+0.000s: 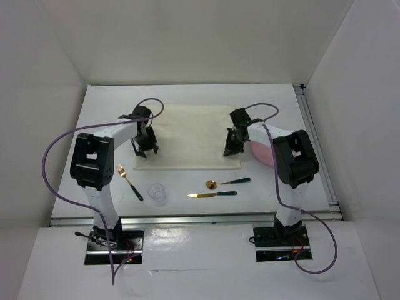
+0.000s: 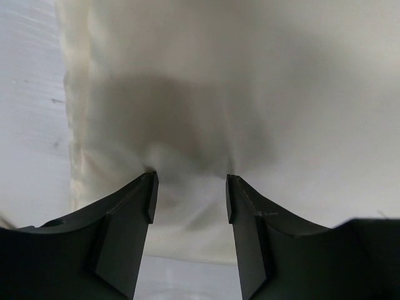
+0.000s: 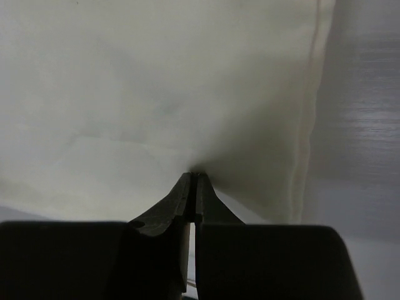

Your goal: Set the dinner table for one person

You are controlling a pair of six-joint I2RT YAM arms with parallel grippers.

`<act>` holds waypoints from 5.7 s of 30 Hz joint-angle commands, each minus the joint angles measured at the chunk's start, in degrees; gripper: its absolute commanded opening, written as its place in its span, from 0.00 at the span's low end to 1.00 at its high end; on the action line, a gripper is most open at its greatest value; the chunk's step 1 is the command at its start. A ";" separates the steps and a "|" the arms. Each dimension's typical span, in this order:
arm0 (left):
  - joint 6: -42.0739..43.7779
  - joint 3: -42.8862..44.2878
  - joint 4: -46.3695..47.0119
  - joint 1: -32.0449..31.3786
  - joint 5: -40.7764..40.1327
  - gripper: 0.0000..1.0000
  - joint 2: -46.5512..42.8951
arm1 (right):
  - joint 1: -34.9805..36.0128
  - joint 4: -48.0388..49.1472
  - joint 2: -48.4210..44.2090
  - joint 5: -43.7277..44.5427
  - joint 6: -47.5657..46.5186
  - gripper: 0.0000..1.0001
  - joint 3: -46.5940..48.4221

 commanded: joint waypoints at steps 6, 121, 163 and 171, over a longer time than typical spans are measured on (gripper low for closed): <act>-4.48 -7.10 -0.39 -6.22 -0.79 0.65 -0.52 | -0.41 0.70 -2.94 5.15 0.96 0.00 -8.57; -13.45 -16.24 -24.65 -16.43 -1.77 0.97 -42.88 | 6.53 0.35 4.09 0.58 6.85 0.86 13.48; -13.55 3.68 -28.25 -15.90 -7.48 0.00 -34.03 | -5.51 -6.85 -18.06 5.15 1.75 0.96 12.61; -6.69 27.85 -21.85 -15.98 -0.29 0.00 -13.82 | -9.72 -8.61 -21.66 6.30 -0.01 0.96 10.76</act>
